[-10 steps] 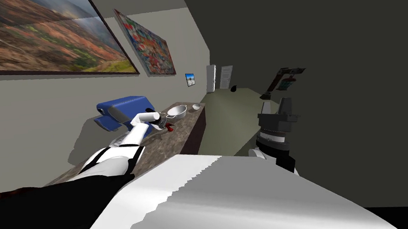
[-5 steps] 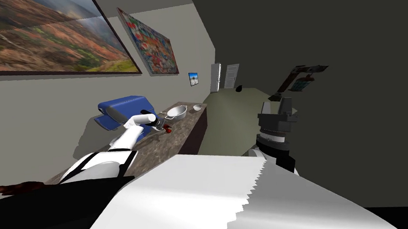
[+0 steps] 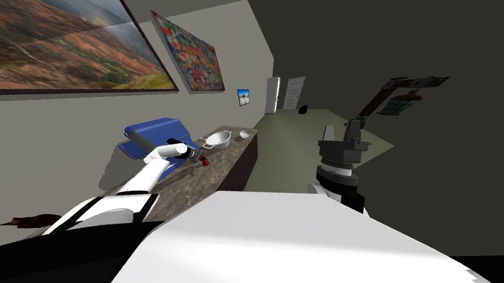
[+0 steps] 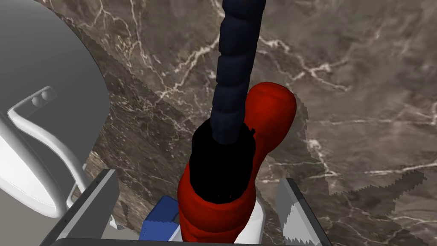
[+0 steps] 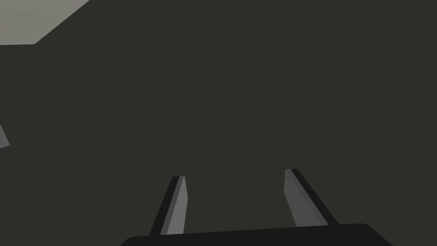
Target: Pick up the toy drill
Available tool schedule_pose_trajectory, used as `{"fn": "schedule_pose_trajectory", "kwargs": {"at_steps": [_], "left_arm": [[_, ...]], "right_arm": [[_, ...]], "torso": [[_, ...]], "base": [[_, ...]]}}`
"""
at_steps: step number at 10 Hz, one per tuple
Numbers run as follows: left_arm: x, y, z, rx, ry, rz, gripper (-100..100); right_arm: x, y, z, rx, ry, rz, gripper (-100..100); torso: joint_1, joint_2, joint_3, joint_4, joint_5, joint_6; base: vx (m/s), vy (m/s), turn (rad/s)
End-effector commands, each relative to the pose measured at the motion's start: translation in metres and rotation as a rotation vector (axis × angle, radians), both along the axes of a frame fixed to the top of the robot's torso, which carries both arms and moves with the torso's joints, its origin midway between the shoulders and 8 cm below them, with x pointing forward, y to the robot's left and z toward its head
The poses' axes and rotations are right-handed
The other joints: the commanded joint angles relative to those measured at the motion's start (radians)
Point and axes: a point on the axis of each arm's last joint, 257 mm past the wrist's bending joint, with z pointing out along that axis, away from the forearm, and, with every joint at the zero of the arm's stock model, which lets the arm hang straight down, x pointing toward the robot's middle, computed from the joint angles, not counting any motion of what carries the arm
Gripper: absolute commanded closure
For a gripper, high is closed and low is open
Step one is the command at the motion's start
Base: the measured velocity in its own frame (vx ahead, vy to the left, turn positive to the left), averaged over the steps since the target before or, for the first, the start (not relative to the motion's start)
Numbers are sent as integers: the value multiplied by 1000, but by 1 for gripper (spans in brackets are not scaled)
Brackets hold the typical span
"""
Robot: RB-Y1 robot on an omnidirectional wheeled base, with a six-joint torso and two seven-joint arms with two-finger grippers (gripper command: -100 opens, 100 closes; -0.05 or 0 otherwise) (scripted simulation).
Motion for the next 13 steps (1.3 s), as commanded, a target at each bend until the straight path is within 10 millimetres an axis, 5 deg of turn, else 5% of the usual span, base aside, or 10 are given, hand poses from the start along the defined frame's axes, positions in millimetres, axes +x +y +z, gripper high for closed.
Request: {"fn": "schedule_pose_trajectory", "kwargs": {"at_steps": [1,10,11,13], "left_arm": [[-8,8,8,35,-7,-51,-100],[-35,1,5,6,2,-168,-100],[-35,1,5,5,1,-169,100],[-36,1,4,5,4,-169,100]], "right_arm": [[0,0,0,0,0,0,0],[0,0,0,0,0,0,0],[0,0,0,0,0,0,0],[0,0,0,0,0,0,0]], "torso": [[0,0,0,0,0,0],[1,-1,-1,0,0,0],[5,2,1,0,1,0],[6,3,2,1,1,1]], "base": [[157,-129,359],[100,-112,133],[5,-7,12],[2,-1,-8]]}}
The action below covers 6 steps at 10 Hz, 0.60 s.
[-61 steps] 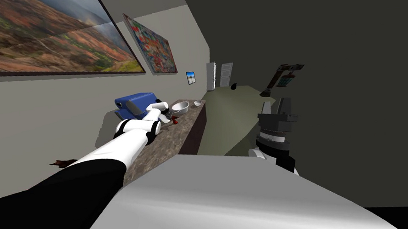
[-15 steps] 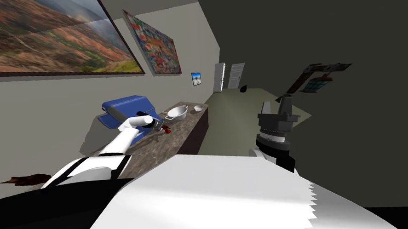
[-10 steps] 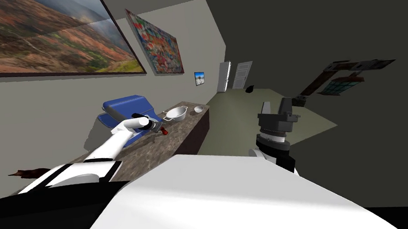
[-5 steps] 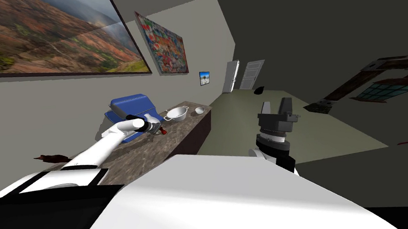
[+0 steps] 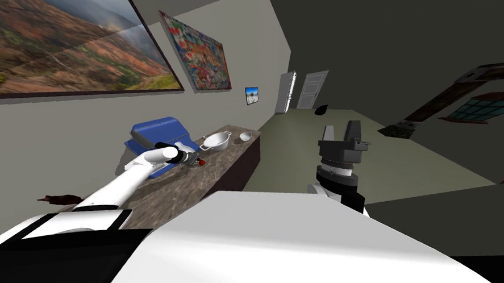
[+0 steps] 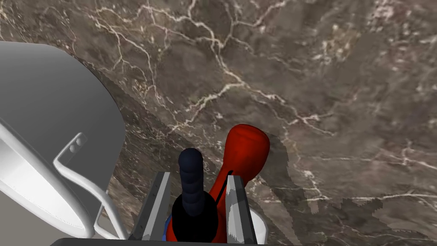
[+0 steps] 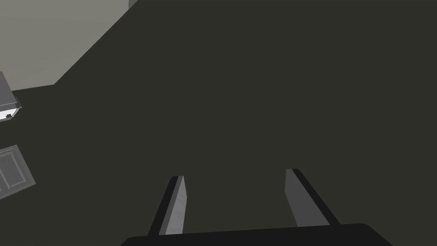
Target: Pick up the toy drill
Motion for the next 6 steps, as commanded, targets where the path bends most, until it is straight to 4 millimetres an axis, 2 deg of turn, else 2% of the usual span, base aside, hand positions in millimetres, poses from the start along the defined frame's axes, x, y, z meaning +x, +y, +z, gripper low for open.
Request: {"fn": "schedule_pose_trajectory", "kwargs": {"at_steps": [1,2,3,4,5,6], "left_arm": [[0,0,0,0,0,0,100],[0,0,0,0,0,0,100],[0,0,0,-1,0,0,0],[9,-5,-5,-29,1,50,100],[11,-1,-2,-11,-2,55,100],[17,-10,-11,-53,9,93,100]], "right_arm": [[0,0,0,0,0,0,0],[0,0,0,0,0,0,0],[0,0,0,0,0,0,0],[0,0,0,0,0,0,0],[0,0,0,0,0,0,0],[0,0,0,0,0,0,0]], "torso": [[0,0,0,0,0,0],[0,0,0,0,0,0],[0,1,0,0,0,0],[0,1,1,0,0,0],[9,7,4,2,1,3],[13,9,6,3,2,1]], "base": [[0,0,0],[0,0,0],[0,0,0],[-146,160,-278],[-170,215,-323],[-171,207,-382]]}}
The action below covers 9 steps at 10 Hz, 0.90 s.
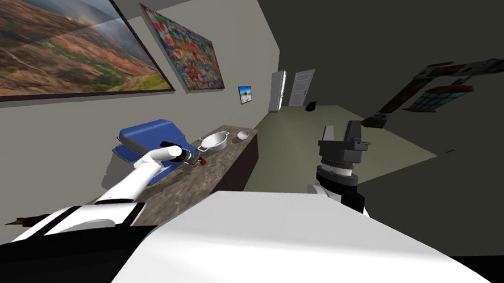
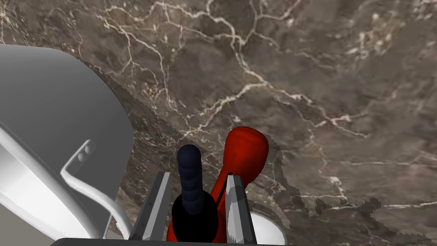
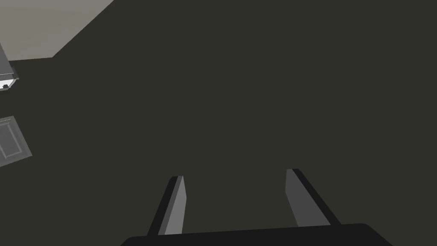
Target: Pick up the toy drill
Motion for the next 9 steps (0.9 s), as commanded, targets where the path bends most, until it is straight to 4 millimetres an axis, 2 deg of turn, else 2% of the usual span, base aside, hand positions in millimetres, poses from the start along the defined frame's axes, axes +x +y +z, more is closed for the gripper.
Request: {"fn": "schedule_pose_trajectory", "kwargs": {"at_steps": [1,2,3,5,6,8,9], "left_arm": [[10,-2,4,-3,-7,36,100],[9,3,4,20,-3,39,100],[17,-9,-4,-25,6,80,100],[22,1,2,17,-1,94,100],[30,-13,-5,-28,9,137,100],[34,-3,2,14,1,149,100],[42,-18,-6,-31,16,191,100]], "right_arm": [[0,0,0,0,0,0,0],[0,0,0,0,0,0,0],[0,0,0,0,0,0,0],[0,0,0,0,0,0,0],[0,0,0,0,0,0,0],[0,0,0,0,0,0,0],[0,0,0,0,0,0,0]], "torso": [[0,0,0,0,0,0],[-2,-1,0,1,-1,-3],[-5,-2,-1,0,-2,-5],[-4,-1,0,0,0,-1],[-6,-6,-3,-1,-1,-2],[-3,-4,-2,-1,0,0],[-6,-7,-3,-1,-1,-3]], "base": [[-151,162,-178],[-85,87,16],[-181,149,-243],[-119,101,-135],[-122,153,-249],[-115,107,-148],[-159,122,-259]]}}
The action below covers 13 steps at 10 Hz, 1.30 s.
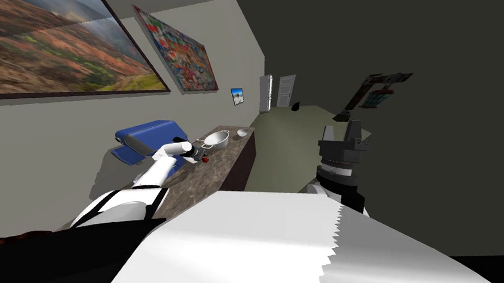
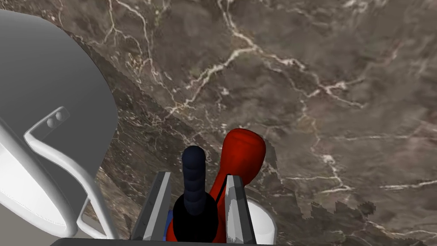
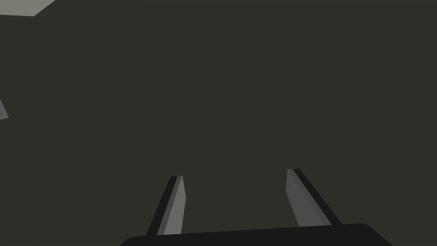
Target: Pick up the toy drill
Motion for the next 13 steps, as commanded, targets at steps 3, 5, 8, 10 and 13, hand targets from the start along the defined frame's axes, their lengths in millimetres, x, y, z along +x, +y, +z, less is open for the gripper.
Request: {"fn": "schedule_pose_trajectory", "kwargs": {"at_steps": [3,5,8,10,13], "left_arm": [[15,-15,-4,-22,14,74,100],[21,-6,6,20,2,86,100],[34,-15,8,20,6,138,100],[47,-30,11,2,7,183,100],[60,-42,16,3,9,231,100]], "right_arm": [[0,0,0,0,0,0,0],[0,0,0,0,0,0,0],[0,0,0,0,0,0,0],[0,0,0,0,0,0,0],[0,0,0,0,0,0,0]], "torso": [[-3,-4,-2,0,0,-3],[-1,-1,-1,0,1,0],[0,-3,-1,0,1,0],[-3,-4,-2,-1,1,3],[-2,-4,-2,0,0,2]], "base": [[-130,96,-186],[-143,87,-104],[-137,98,-179],[-160,82,-277],[-133,82,-158]]}}
